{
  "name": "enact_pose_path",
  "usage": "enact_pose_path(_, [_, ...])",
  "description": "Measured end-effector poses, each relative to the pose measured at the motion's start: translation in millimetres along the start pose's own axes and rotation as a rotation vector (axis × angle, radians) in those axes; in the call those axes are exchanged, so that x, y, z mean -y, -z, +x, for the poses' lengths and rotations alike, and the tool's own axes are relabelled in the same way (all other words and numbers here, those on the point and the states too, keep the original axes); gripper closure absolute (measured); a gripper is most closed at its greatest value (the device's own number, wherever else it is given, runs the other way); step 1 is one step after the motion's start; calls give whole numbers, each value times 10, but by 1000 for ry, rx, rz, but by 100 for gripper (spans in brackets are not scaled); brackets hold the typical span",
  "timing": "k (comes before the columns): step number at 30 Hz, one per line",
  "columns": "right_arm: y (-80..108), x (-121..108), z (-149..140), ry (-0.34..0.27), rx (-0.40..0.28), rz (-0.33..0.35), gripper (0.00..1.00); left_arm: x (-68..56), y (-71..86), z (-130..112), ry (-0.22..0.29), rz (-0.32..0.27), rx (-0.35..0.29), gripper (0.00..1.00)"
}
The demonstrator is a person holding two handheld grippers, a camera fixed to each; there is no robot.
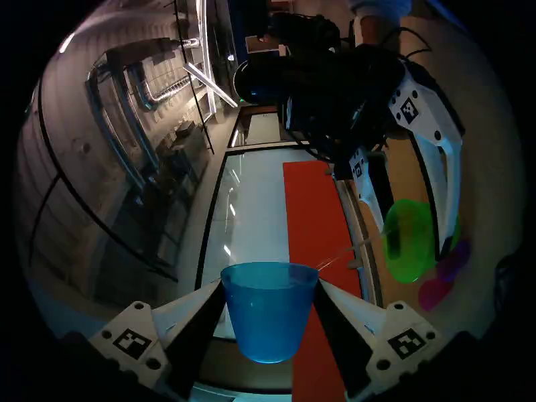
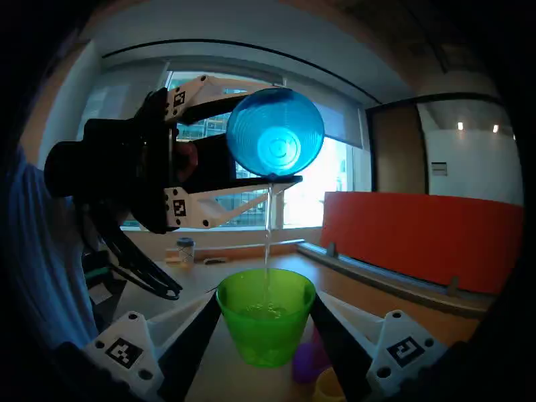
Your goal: Pour water
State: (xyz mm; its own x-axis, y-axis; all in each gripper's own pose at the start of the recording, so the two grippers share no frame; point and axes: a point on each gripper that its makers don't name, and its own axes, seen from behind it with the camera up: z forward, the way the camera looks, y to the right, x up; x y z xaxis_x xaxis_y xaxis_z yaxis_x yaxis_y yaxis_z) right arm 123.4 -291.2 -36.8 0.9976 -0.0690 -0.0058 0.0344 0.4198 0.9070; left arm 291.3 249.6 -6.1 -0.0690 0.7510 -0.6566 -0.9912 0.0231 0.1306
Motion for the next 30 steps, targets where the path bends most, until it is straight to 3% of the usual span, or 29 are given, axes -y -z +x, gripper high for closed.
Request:
enact_pose_path(8, [6,-6,8,1,-3,-5,9,-17,-2,19,-26,-3,-2,14])
enact_pose_path(14, [12,4,24,3,-5,-6,9,-29,-25,-22,24,-2,12,14])
enact_pose_path(17, [15,-1,28,5,-6,-8,9,-28,-33,-52,93,-1,19,14])
enact_pose_path(30, [50,-49,46,6,-9,-29,9,-73,-20,-246,522,1,51,14])
